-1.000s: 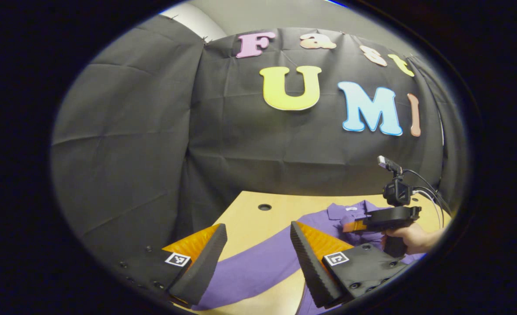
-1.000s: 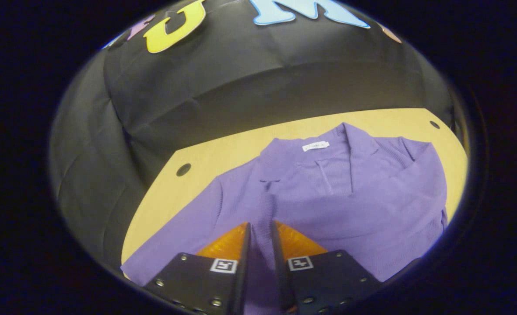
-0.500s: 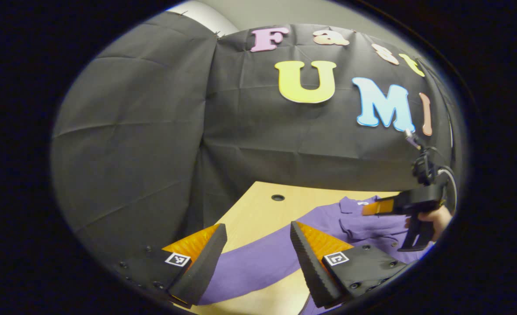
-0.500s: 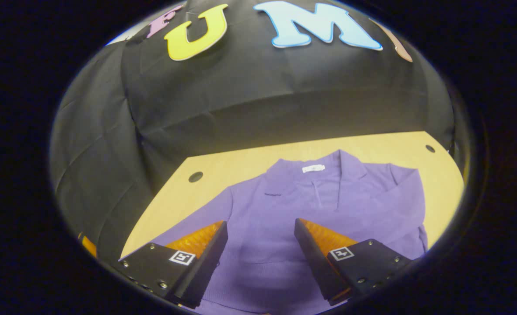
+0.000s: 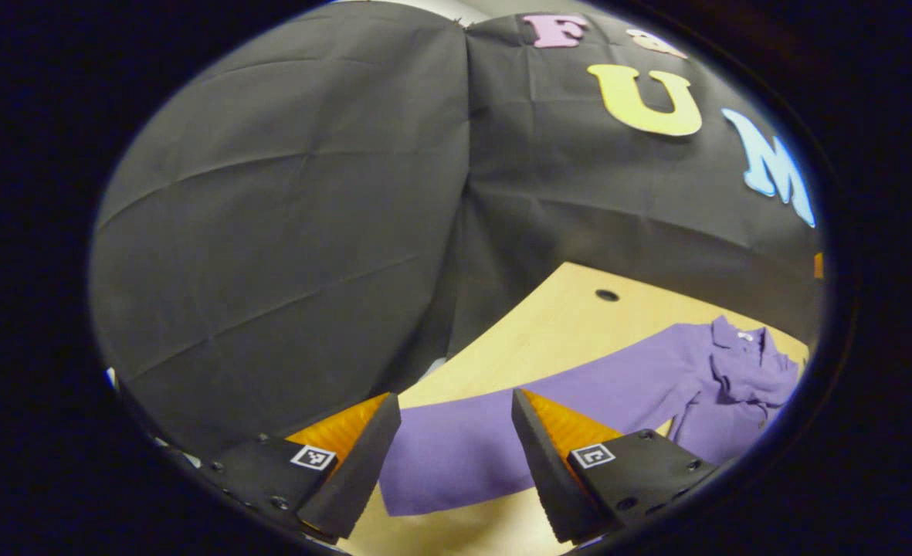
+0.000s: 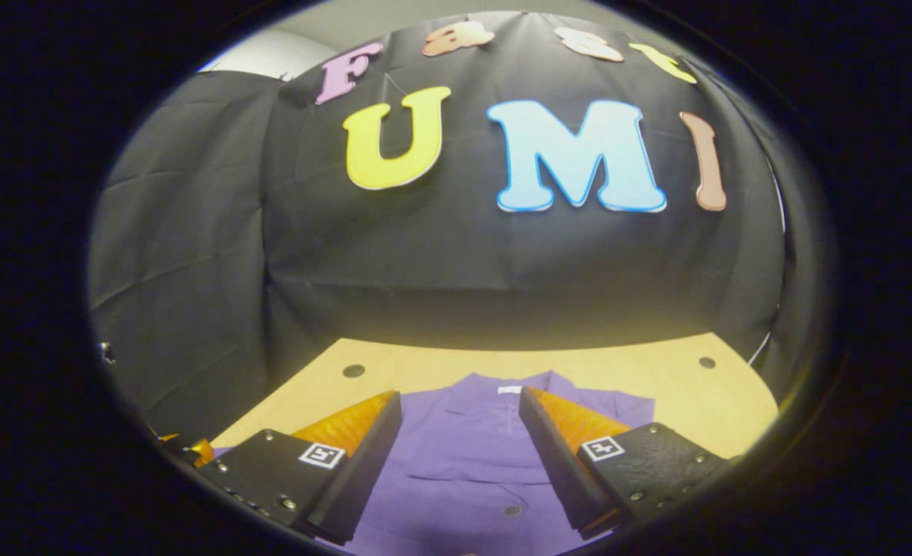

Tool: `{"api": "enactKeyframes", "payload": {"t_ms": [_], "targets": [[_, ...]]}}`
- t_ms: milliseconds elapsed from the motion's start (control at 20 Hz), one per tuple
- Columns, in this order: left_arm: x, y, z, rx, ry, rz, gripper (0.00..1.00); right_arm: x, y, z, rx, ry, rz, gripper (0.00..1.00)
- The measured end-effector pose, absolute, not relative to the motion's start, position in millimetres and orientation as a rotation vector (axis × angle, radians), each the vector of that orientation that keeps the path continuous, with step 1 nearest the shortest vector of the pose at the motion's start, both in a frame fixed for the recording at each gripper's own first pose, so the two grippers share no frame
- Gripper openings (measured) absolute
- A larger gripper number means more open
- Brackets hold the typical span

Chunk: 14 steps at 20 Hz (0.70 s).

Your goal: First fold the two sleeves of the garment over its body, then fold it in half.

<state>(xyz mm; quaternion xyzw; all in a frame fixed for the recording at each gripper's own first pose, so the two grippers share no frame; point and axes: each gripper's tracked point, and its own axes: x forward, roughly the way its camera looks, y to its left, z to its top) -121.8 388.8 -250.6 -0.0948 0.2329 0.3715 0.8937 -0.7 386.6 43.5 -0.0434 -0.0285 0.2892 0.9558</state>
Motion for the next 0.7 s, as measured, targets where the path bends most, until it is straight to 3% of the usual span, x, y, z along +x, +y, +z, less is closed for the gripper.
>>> {"api": "enactKeyframes", "payload": {"t_ms": [50,250,300,350,400,500,700], "targets": [[-124.8,392.7,-261.0,-0.208,0.506,0.790,0.98,-6.1,381.1,48.4,-0.094,-0.076,0.582,0.95],[-145.7,411.8,-284.4,-0.210,0.554,0.857,0.93,-27.9,358.8,68.3,-0.100,-0.129,0.563,0.95],[-150.4,413.0,-292.5,-0.215,0.580,0.862,0.97,-33.5,353.3,72.5,-0.097,-0.136,0.558,0.91],[-150.1,414.7,-302.3,-0.219,0.603,0.860,0.93,-36.5,348.3,75.9,-0.091,-0.140,0.552,0.93],[-150.0,415.7,-311.1,-0.222,0.627,0.861,0.98,-39.4,343.9,78.5,-0.083,-0.138,0.544,0.95],[-148.3,412.1,-324.8,-0.229,0.668,0.854,0.93,-44.7,334.7,82.4,-0.066,-0.128,0.524,0.95],[-148.2,411.9,-316.5,-0.262,0.618,0.843,0.94,-50.0,324.9,88.9,-0.034,-0.120,0.493,0.95]]}}
